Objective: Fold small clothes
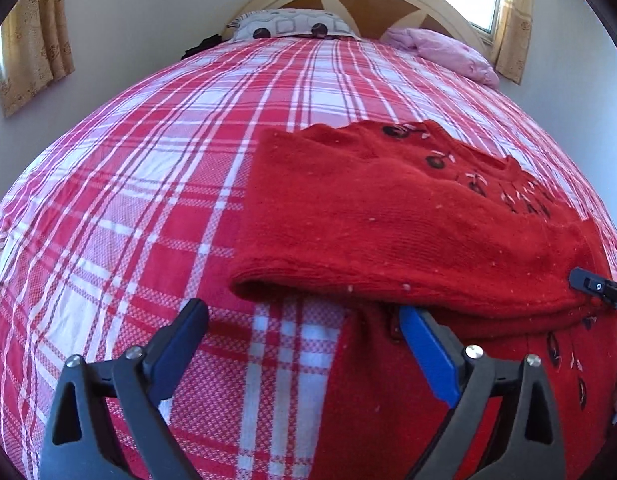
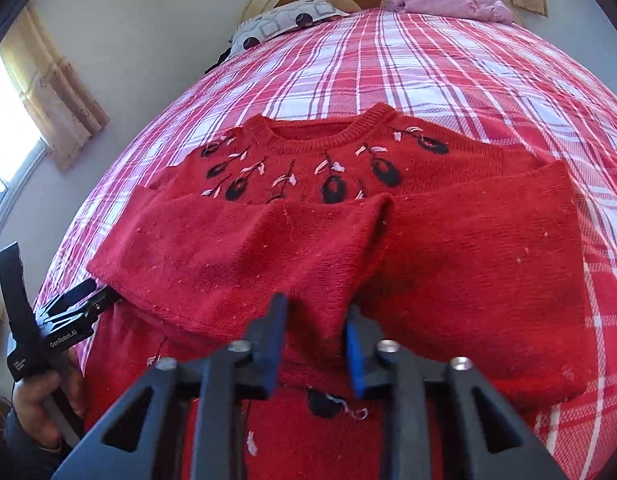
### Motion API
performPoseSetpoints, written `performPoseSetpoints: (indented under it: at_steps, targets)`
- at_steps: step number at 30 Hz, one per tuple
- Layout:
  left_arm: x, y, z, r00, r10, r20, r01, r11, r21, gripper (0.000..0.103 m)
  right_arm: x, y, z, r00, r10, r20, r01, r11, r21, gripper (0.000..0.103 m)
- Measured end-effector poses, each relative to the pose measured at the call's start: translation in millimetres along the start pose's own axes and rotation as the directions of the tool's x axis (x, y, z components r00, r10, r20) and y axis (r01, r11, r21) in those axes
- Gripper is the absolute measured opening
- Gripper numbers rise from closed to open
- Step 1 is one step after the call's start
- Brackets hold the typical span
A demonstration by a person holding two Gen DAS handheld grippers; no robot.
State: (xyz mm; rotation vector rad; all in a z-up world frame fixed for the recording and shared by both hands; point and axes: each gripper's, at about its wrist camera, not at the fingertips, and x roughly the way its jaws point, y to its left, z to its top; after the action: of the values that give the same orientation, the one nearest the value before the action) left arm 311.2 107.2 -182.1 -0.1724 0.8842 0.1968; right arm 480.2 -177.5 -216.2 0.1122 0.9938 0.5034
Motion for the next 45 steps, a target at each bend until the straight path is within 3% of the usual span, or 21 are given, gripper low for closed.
performPoseSetpoints:
  at_steps: [15,29,33,35,40,43,45]
  targets:
    - [7.0,6.7,-1.0,0.998,0.044,-0.040,-0.046,0.998,-0.035,0.103,-63.3,-41.5,7.2,0.988,-0.089,0.129,0.089,0.996,0.006,0.009]
    - [9.0,7.0,-0.3,0.998,0.051,-0.044,-0.052,0.998,-0.030,0.103,-73.8,-88.7,-3.5,0.973,-0.194,0.127,0.184,0.979,0.083,0.009]
    - [8.7,7.3,-0.3,0.998,0.048,-0.043,-0.049,0.998,-0.030,0.103,-58.9,-96.9,-8.7,0.980,-0.180,0.078,0.174,0.981,0.080,0.009]
    - [6.2,8.0,-1.3,0.999,0.041,-0.035,-0.042,0.999,-0.032,0.102,-61.2,-90.6,-13.1,0.978,-0.183,0.104,0.178,0.983,0.048,0.009]
    - [-30.0,-10.6,-12.6,0.999,-0.008,0.032,0.007,0.999,0.033,0.102,-61.0,-71.8,-10.9,0.974,-0.199,0.104,0.204,0.978,-0.035,0.010]
    - [-38.8,-46.8,-19.3,0.999,-0.050,0.011,0.048,0.985,0.165,0.103,-56.4,-76.3,-4.3,0.980,-0.180,0.090,0.181,0.984,0.000,0.010]
    - [-32.2,-69.0,-17.5,1.000,-0.004,0.023,-0.002,0.968,0.251,0.103,-53.4,-83.1,-3.3,0.982,-0.172,0.079,0.170,0.985,0.038,0.010]
